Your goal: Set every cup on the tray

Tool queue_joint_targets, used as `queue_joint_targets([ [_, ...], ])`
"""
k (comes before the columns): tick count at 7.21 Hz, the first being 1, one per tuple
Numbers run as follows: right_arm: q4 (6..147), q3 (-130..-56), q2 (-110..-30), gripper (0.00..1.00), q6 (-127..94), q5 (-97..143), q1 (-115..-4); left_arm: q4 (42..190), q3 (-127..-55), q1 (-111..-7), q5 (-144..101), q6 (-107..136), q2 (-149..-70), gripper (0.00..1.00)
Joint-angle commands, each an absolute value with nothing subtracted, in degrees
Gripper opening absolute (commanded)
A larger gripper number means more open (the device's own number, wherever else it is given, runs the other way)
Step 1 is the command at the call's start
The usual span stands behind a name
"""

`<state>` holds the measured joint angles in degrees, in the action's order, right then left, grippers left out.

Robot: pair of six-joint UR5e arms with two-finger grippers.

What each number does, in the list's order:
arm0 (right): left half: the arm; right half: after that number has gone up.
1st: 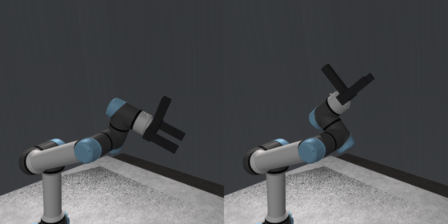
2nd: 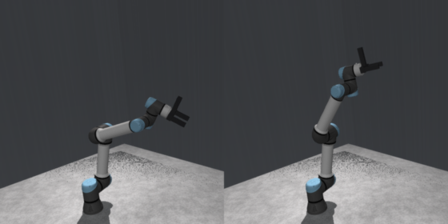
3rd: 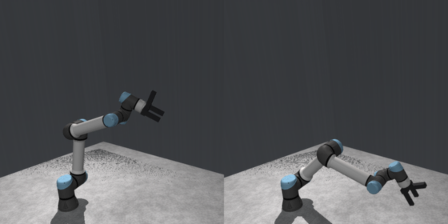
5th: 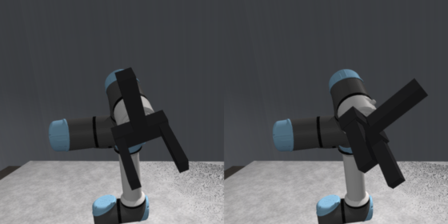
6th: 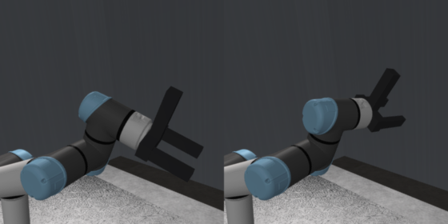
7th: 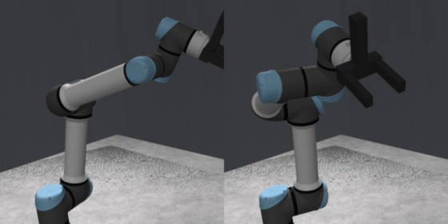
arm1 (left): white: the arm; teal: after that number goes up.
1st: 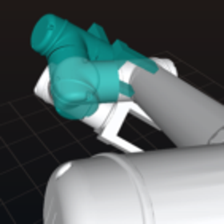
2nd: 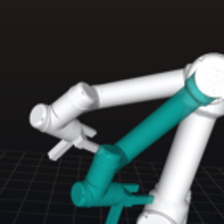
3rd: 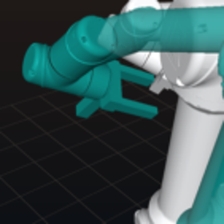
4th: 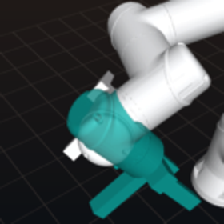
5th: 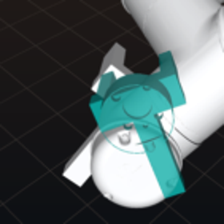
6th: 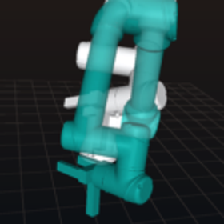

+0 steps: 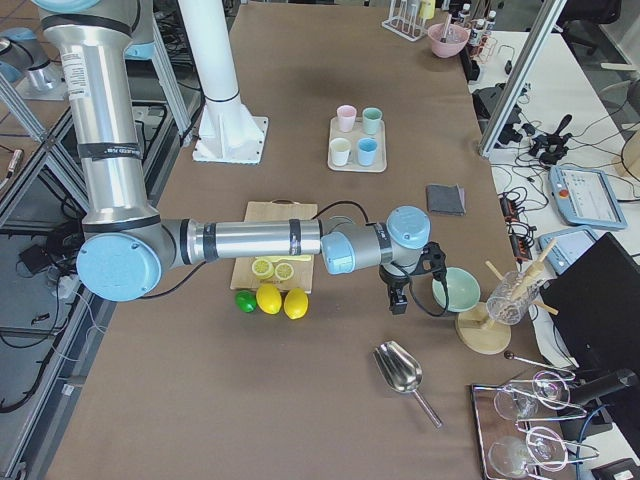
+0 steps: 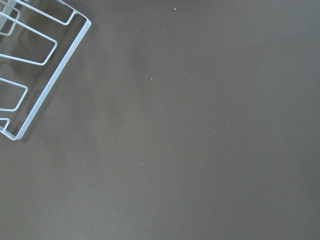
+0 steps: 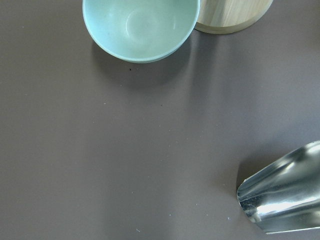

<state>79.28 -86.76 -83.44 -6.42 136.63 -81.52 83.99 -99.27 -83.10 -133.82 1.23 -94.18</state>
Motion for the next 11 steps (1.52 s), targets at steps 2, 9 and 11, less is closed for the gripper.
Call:
queue_joint_targets([
  [2,80.50,-86.57,-83.58,1.00,-5.27,136.41,-81.74,84.02,-96.17,-86.40,-136.67,1.41,-94.22,0.99],
  [9,80.95,-88.68,-85.34,1.00,-1.14,137.55,-84.10,83.94,-95.36,-88.59,-137.46,4.57,-93.95,0.98],
  [11,81.03,-88.68,-85.43,1.00,-0.18,137.29,-85.33,84.02,-95.18,-88.59,-137.02,4.57,-94.04,0.99],
])
